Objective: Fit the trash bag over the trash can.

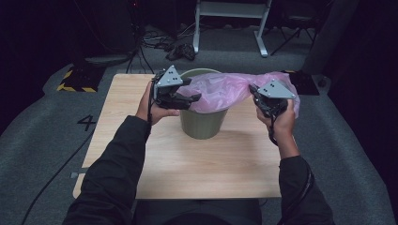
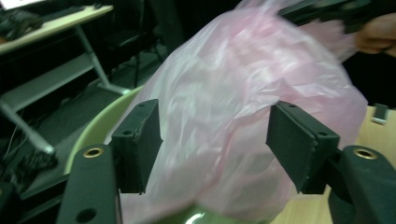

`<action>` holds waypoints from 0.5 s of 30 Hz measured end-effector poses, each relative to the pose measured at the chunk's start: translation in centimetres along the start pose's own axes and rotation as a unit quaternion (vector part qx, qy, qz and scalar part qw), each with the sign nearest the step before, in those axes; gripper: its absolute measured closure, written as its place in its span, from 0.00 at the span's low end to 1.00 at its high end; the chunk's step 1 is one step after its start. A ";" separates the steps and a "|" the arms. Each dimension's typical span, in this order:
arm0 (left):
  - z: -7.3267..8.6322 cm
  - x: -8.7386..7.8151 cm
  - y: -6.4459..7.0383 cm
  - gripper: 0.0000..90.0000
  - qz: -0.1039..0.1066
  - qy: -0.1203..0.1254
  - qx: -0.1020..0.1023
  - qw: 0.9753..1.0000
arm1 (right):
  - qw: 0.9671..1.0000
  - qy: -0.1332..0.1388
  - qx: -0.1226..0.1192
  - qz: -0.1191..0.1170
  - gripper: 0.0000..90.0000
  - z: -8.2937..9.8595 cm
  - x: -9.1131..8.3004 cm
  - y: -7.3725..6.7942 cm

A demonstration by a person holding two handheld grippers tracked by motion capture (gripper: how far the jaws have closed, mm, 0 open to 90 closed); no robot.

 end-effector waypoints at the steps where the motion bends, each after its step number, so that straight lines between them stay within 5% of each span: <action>1: 0.0 0.0 0.0 0.42 0.000 0.000 0.000 1.000 | 1.000 0.000 0.000 0.000 1.00 0.0 0.0 0.0; 3: 0.0 0.9 -0.2 0.48 -0.047 -0.035 0.015 0.998 | 1.000 0.003 0.006 -0.005 1.00 -0.2 0.2 -0.1; 9: 0.2 3.1 -0.9 0.60 -0.046 -0.076 0.010 0.996 | 1.000 0.008 0.009 -0.005 1.00 -0.4 0.5 -0.3; 10: 0.2 3.4 -0.9 0.60 -0.044 -0.083 0.016 0.995 | 1.000 0.007 0.004 -0.003 1.00 -0.5 0.5 -0.4; 11: 0.3 3.6 -1.0 0.61 -0.058 -0.103 0.038 0.992 | 1.000 0.006 0.000 -0.003 1.00 -0.5 0.7 -0.5; 15: 0.5 2.9 -2.1 0.46 -0.064 -0.102 0.024 0.992 | 1.000 0.000 -0.007 -0.001 1.00 -0.5 0.8 -0.7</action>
Point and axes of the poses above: each handheld gripper's, and its own axes: x roughly forward along the jaws, z roughly out of its underside, y roughly to its right, the point moved 4 cm from there along x, roughly forward along the jaws, and after that the axes turned 5 degrees about y, right-handed, at the moved point
